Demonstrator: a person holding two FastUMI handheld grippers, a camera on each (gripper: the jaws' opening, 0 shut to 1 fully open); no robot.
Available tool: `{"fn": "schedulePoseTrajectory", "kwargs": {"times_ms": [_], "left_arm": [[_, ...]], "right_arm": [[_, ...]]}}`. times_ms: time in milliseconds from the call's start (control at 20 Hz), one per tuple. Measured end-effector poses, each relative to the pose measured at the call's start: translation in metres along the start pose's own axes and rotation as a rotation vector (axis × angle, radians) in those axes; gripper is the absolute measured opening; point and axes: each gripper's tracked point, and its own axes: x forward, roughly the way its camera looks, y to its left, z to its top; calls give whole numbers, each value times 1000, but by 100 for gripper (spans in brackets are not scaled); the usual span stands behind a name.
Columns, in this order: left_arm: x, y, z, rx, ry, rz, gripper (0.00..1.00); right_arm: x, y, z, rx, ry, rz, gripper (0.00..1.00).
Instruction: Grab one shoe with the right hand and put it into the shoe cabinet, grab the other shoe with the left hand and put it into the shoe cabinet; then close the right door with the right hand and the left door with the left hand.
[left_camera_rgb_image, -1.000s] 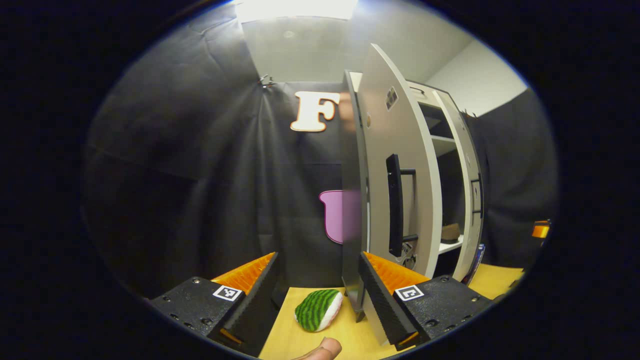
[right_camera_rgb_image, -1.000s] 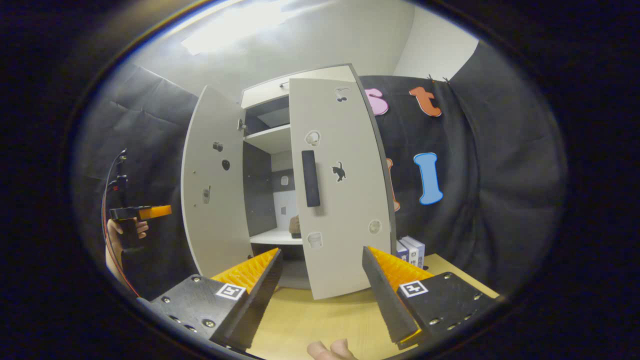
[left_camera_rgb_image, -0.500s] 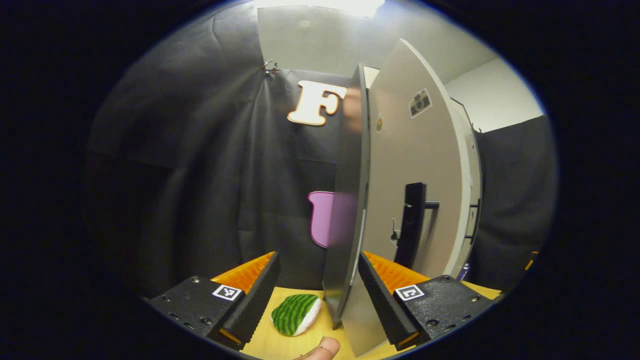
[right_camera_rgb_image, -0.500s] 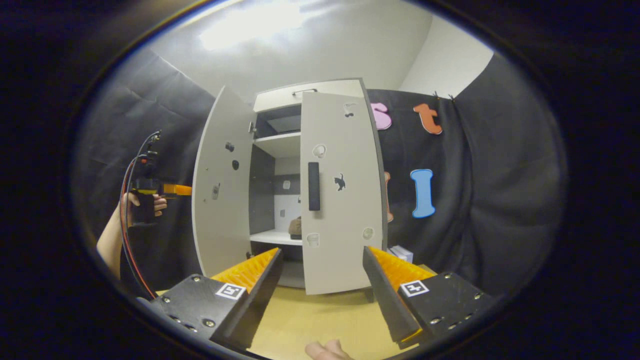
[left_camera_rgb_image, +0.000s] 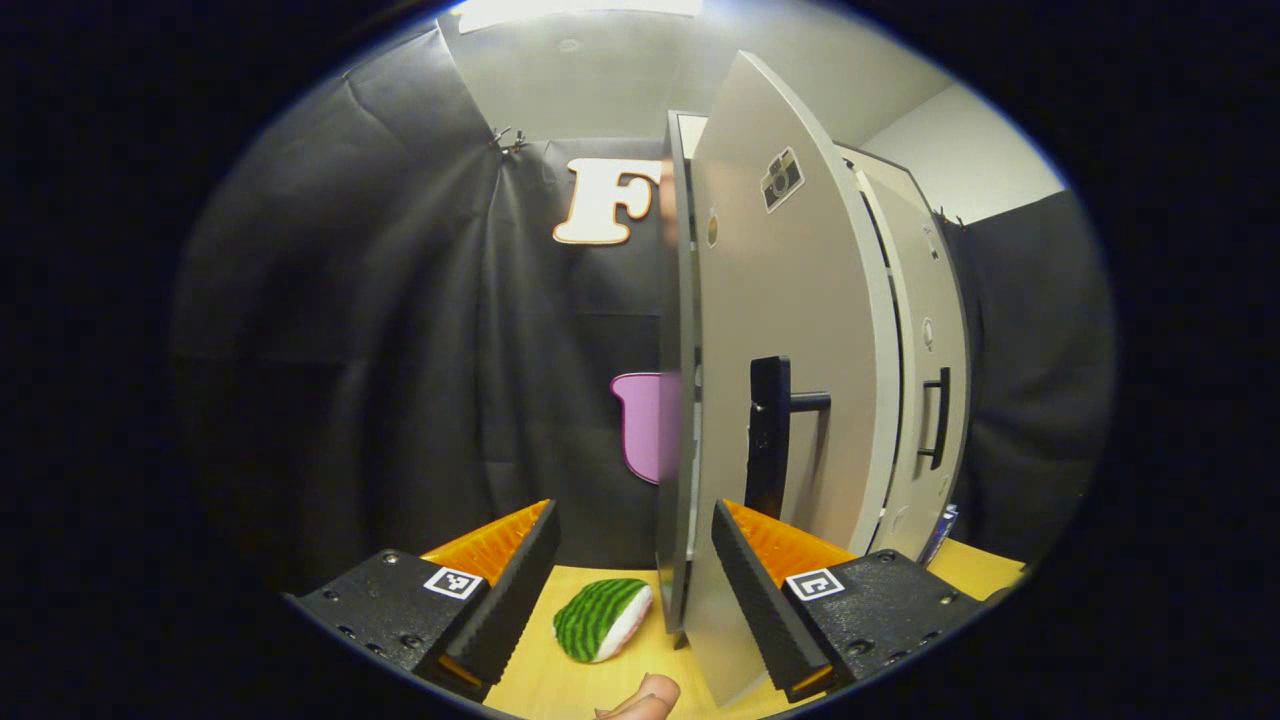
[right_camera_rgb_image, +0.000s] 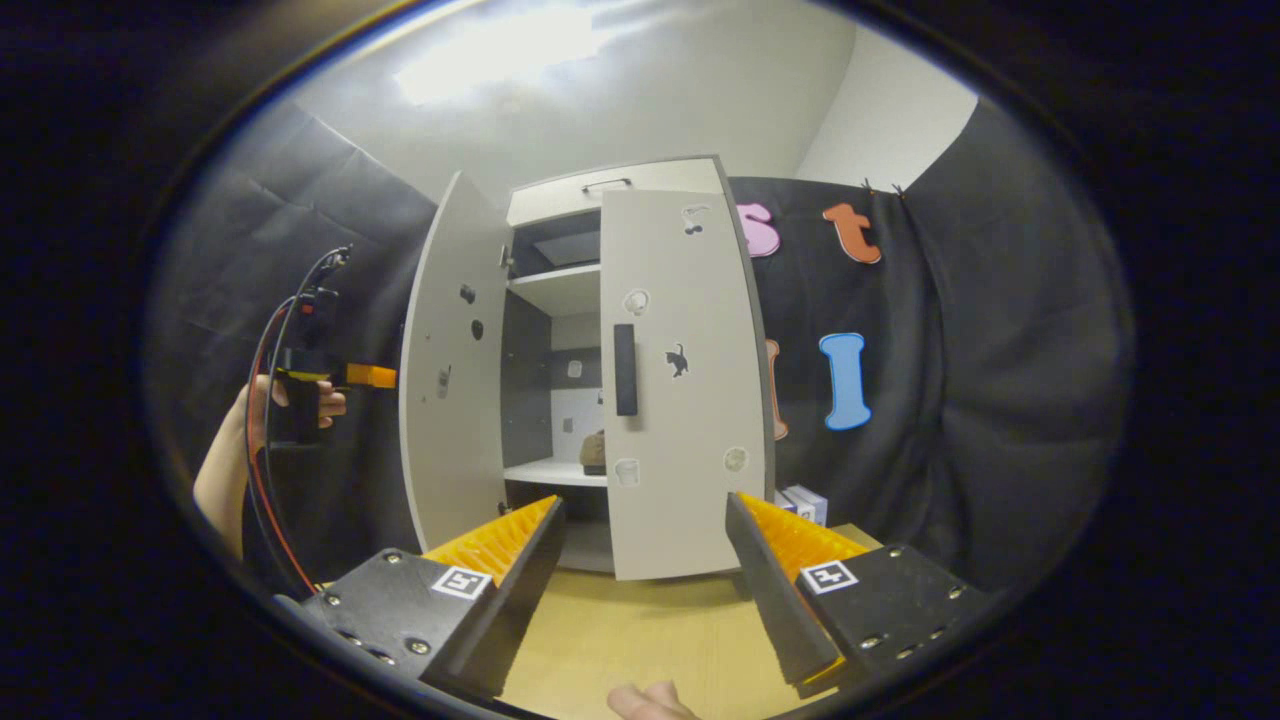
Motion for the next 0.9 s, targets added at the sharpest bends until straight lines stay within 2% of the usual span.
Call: {"fn": "schedulePoseTrajectory", "kwargs": {"times_ms": [50,100,150,200,250,450,500,550,600,700,800,850,900], "left_arm": [[0,-11,0,-6,-2,-22,90],[-6,-24,-2,-13,-3,-39,95],[-7,-31,-3,-21,0,-49,90],[-6,-37,-5,-32,0,-54,90],[-5,-44,-5,-41,1,-61,95],[3,-65,-5,-33,13,-78,94],[3,-70,-5,-34,15,-75,95],[5,-75,-6,-32,21,-74,95],[7,-81,-7,-28,23,-76,94],[10,-97,-9,-22,32,-95,95],[14,-120,-14,-36,52,-143,95],[16,-133,-17,-45,68,-167,90],[19,-142,-19,-48,77,-168,95]], "right_arm": [[0,-3,-1,-2,0,-11,93],[-2,-6,-2,0,-1,-22,93],[-1,-9,-4,3,-2,-31,93],[0,-13,-5,4,-2,-41,93],[0,-17,-6,2,0,-50,93],[-2,-45,-9,1,-11,-134,93],[-4,-50,-10,6,-15,-150,96],[-4,-51,-8,12,-20,-154,93],[-4,-51,-7,16,-24,-152,97],[-4,-54,-8,14,-26,-162,97],[-8,-63,-6,3,-29,-181,93],[-10,-65,-4,0,-33,-184,93],[-11,-66,0,1,-40,-184,97]]}}
